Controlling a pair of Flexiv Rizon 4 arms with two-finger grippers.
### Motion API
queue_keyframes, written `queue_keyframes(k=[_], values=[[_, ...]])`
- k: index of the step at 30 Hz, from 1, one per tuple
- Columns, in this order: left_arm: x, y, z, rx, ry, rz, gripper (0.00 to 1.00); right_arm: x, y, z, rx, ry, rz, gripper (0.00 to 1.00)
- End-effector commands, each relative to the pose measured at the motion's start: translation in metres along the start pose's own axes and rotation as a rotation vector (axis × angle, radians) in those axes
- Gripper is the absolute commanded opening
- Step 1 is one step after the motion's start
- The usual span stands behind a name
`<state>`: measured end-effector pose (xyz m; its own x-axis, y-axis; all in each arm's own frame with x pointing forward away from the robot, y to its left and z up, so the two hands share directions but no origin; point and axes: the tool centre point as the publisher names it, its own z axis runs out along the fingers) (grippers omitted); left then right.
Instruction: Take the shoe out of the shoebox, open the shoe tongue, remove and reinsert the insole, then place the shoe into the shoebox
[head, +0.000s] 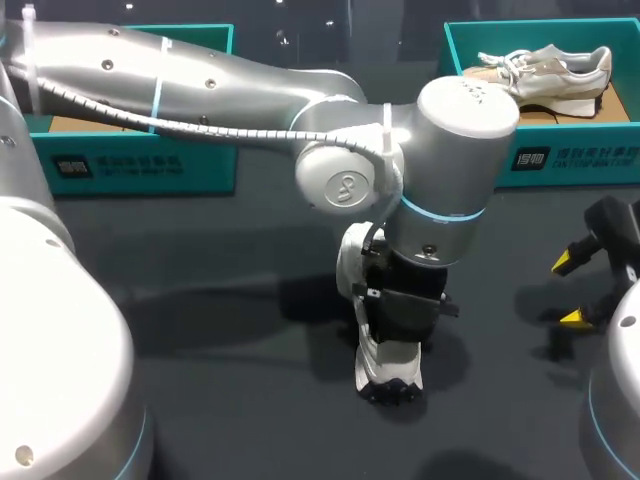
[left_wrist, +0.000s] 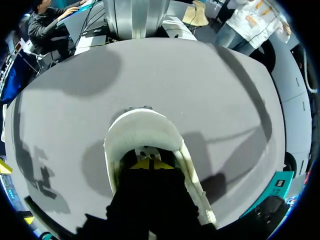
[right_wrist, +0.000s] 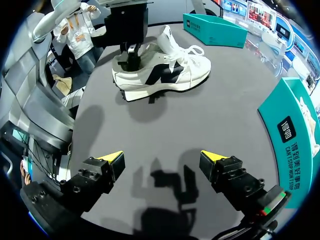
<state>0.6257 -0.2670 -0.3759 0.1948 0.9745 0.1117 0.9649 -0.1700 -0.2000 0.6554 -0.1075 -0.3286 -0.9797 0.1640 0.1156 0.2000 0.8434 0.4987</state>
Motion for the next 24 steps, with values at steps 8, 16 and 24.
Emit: queue_keyframes(k=[8, 16, 24], values=[[0.019, 0.000, -0.003, -0.006, 0.092, -0.016, 0.00, 0.001, 0.000, 0.000, 0.003, -0.003, 0.001, 1.00], [0.020, 0.003, 0.025, 0.023, 0.133, -0.029, 0.00, 0.001, 0.000, 0.000, 0.003, -0.003, 0.001, 1.00], [0.014, 0.004, 0.027, -0.002, 0.091, -0.036, 0.00, 0.001, 0.000, 0.000, 0.003, -0.003, 0.001, 1.00]])
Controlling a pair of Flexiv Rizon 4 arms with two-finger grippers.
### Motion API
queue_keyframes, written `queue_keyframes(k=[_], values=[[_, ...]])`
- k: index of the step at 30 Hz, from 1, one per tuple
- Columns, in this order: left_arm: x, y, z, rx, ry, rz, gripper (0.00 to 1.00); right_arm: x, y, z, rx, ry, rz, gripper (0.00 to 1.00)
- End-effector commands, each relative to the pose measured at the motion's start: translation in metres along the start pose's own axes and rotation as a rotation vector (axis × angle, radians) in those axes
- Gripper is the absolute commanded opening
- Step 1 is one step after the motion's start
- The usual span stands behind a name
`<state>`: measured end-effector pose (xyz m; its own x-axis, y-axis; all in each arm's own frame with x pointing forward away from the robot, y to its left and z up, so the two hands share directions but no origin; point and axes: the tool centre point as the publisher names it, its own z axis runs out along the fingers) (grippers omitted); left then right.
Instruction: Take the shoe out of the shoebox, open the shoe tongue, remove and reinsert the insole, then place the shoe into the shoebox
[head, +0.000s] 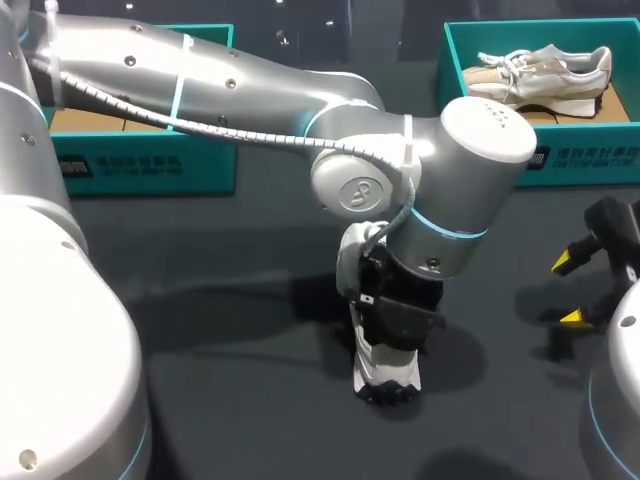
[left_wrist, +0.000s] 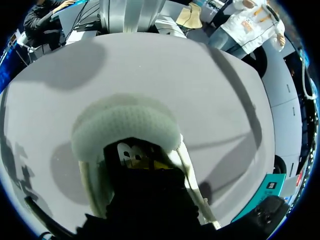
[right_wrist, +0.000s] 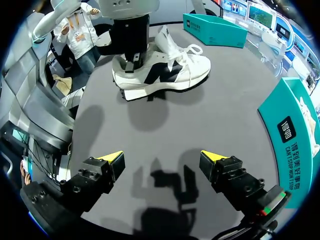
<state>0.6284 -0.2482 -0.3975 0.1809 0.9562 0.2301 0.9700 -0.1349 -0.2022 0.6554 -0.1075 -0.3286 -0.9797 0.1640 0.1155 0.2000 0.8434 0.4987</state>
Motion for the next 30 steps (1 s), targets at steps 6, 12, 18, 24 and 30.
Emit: queue_keyframes(k=[6, 12, 18, 24, 30], values=[[-0.001, -0.006, -0.023, -0.032, -0.106, 0.015, 0.00, 0.001, 0.000, 0.000, 0.003, -0.003, 0.001, 1.00], [-0.007, -0.007, -0.011, -0.014, -0.093, 0.029, 0.00, 0.001, 0.000, 0.000, 0.003, -0.003, 0.001, 1.00], [-0.020, 0.000, 0.010, -0.022, -0.113, 0.020, 0.00, 0.001, 0.000, 0.000, 0.003, -0.003, 0.001, 1.00], [-0.017, 0.001, 0.001, -0.069, -0.134, -0.004, 0.00, 0.001, 0.000, 0.000, 0.003, -0.003, 0.001, 1.00], [0.000, -0.002, -0.029, -0.124, -0.157, -0.009, 0.00, 0.001, 0.000, 0.000, 0.003, -0.003, 0.001, 1.00]])
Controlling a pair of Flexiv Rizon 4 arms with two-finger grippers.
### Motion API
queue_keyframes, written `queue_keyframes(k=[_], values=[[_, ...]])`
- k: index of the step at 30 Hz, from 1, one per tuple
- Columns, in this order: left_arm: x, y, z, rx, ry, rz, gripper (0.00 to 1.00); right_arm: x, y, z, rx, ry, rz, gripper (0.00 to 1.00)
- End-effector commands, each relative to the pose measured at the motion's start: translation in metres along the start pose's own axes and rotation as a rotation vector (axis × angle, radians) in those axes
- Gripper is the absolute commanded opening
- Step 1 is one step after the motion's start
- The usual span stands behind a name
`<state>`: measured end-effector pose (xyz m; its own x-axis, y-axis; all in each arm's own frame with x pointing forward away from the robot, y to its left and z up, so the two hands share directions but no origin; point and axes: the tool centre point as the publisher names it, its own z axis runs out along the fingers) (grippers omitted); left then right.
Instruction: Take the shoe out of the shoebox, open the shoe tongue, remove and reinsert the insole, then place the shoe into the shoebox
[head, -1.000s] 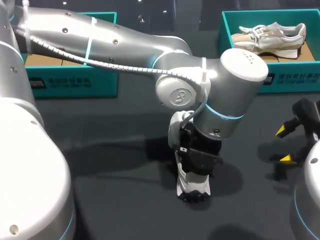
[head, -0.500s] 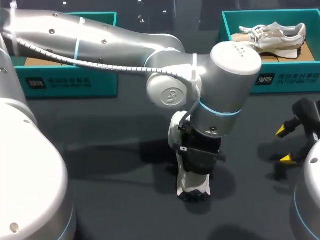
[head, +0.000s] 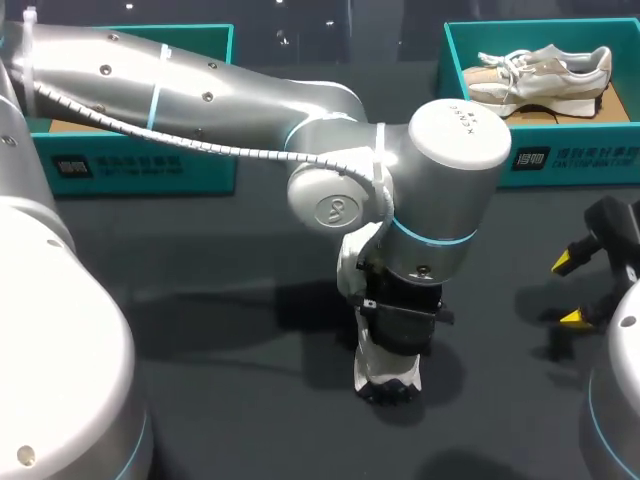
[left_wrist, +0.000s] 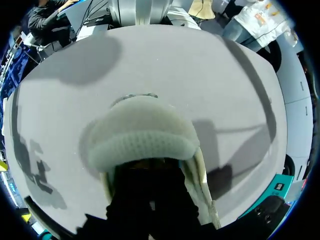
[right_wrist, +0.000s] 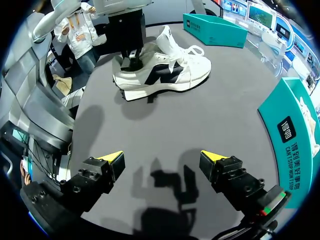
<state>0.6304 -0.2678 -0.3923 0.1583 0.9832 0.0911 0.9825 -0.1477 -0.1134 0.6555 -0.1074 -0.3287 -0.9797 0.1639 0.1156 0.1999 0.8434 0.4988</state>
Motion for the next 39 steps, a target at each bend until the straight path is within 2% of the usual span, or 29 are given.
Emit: queue_keyframes(k=[1, 4, 11, 19, 26, 31, 35, 37, 39], values=[[0.016, -0.003, -0.024, -0.046, -0.014, -0.006, 0.00, 0.001, 0.000, 0.000, 0.003, -0.003, 0.001, 1.00], [0.021, 0.003, -0.037, -0.086, -0.030, -0.026, 0.00, 0.001, 0.000, 0.000, 0.003, -0.003, 0.001, 1.00], [0.021, 0.025, -0.045, -0.151, -0.028, -0.054, 0.00, 0.001, 0.000, 0.000, 0.003, -0.003, 0.001, 1.00], [0.014, 0.035, -0.044, -0.172, -0.015, -0.053, 0.00, 0.001, 0.000, 0.000, 0.003, -0.003, 0.001, 1.00], [0.016, 0.034, -0.045, -0.180, -0.006, -0.056, 0.38, 0.001, 0.000, 0.000, 0.003, -0.003, 0.001, 1.00], [0.019, 0.037, -0.045, -0.174, -0.010, -0.072, 0.49, 0.001, 0.000, 0.000, 0.003, -0.003, 0.001, 1.00], [0.021, 0.041, -0.046, -0.168, -0.020, -0.088, 0.86, 0.001, 0.000, 0.000, 0.003, -0.003, 0.001, 1.00], [0.022, 0.044, -0.046, -0.161, -0.028, -0.095, 0.96, 0.001, 0.000, 0.000, 0.003, -0.003, 0.001, 1.00], [0.023, 0.047, -0.045, -0.155, -0.038, -0.103, 1.00, 0.001, 0.000, 0.000, 0.003, -0.003, 0.001, 1.00]])
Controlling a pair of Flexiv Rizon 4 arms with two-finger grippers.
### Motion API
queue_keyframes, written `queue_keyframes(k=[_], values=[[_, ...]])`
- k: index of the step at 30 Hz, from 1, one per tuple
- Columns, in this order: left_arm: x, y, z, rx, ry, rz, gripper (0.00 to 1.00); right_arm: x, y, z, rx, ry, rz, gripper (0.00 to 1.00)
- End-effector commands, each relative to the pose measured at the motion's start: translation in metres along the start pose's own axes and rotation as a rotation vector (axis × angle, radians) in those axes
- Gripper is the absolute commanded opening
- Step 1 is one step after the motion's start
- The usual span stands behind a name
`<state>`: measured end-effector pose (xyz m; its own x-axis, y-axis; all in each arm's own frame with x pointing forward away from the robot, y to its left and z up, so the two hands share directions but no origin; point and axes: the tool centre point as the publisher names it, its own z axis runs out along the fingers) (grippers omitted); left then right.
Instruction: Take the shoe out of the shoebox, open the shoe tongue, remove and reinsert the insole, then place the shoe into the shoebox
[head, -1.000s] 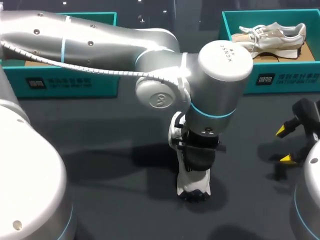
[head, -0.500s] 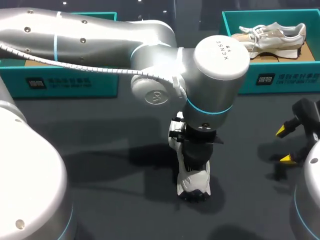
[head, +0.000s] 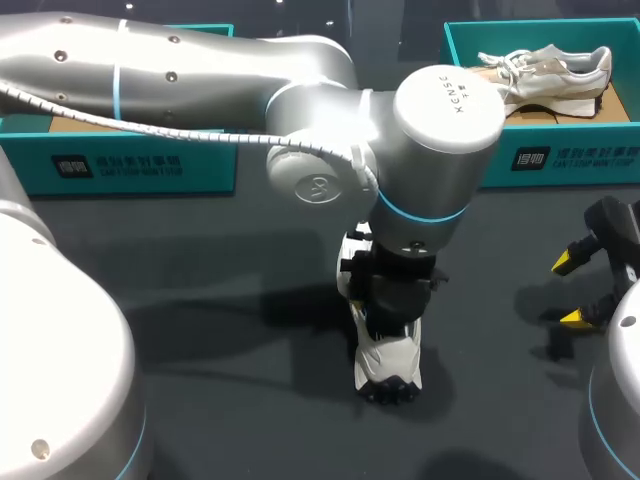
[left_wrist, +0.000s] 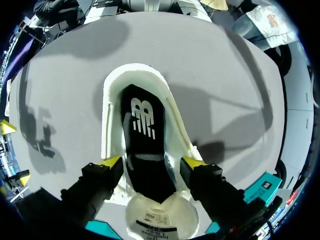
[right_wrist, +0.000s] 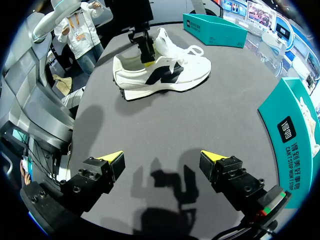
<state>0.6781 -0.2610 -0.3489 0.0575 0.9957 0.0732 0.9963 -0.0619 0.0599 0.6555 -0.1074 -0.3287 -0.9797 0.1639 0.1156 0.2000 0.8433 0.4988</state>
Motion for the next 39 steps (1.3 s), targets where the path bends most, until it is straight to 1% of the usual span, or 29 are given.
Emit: queue_keyframes(k=[1, 10, 16, 17, 19, 22, 23, 25, 28, 35, 37, 39], values=[[0.004, 0.006, 0.003, 0.013, -0.018, -0.006, 1.00, 0.001, 0.000, 0.000, 0.003, -0.003, 0.001, 1.00], [0.010, 0.010, 0.002, 0.030, -0.055, -0.036, 1.00, 0.001, 0.000, 0.000, 0.003, -0.003, 0.001, 1.00], [0.018, 0.020, -0.007, 0.051, -0.094, -0.070, 0.99, 0.001, 0.000, 0.000, 0.003, -0.003, 0.001, 1.00], [0.019, 0.022, -0.009, 0.052, -0.096, -0.072, 0.94, 0.001, 0.000, 0.000, 0.003, -0.003, 0.001, 1.00], [0.020, 0.026, -0.012, 0.055, -0.102, -0.077, 0.86, 0.001, 0.000, 0.000, 0.003, -0.003, 0.001, 1.00], [0.020, 0.032, -0.016, 0.057, -0.105, -0.081, 0.79, 0.001, 0.000, 0.000, 0.003, -0.003, 0.001, 1.00], [0.020, 0.034, -0.017, 0.057, -0.106, -0.082, 0.71, 0.001, 0.000, 0.000, 0.003, -0.003, 0.001, 1.00], [0.019, 0.038, -0.021, 0.057, -0.109, -0.083, 0.60, 0.001, 0.000, 0.000, 0.003, -0.003, 0.001, 1.00], [0.020, 0.045, -0.027, 0.048, -0.111, -0.087, 0.49, 0.001, 0.000, 0.000, 0.003, -0.003, 0.001, 1.00], [0.025, 0.059, -0.047, 0.029, -0.131, -0.097, 0.39, 0.001, 0.000, 0.000, 0.003, -0.003, 0.001, 1.00], [0.027, 0.061, -0.053, 0.034, -0.141, -0.097, 0.39, 0.001, 0.000, 0.000, 0.003, -0.003, 0.001, 1.00], [0.027, 0.063, -0.059, 0.064, -0.165, -0.086, 0.39, 0.001, 0.000, 0.000, 0.003, -0.003, 0.001, 1.00]])
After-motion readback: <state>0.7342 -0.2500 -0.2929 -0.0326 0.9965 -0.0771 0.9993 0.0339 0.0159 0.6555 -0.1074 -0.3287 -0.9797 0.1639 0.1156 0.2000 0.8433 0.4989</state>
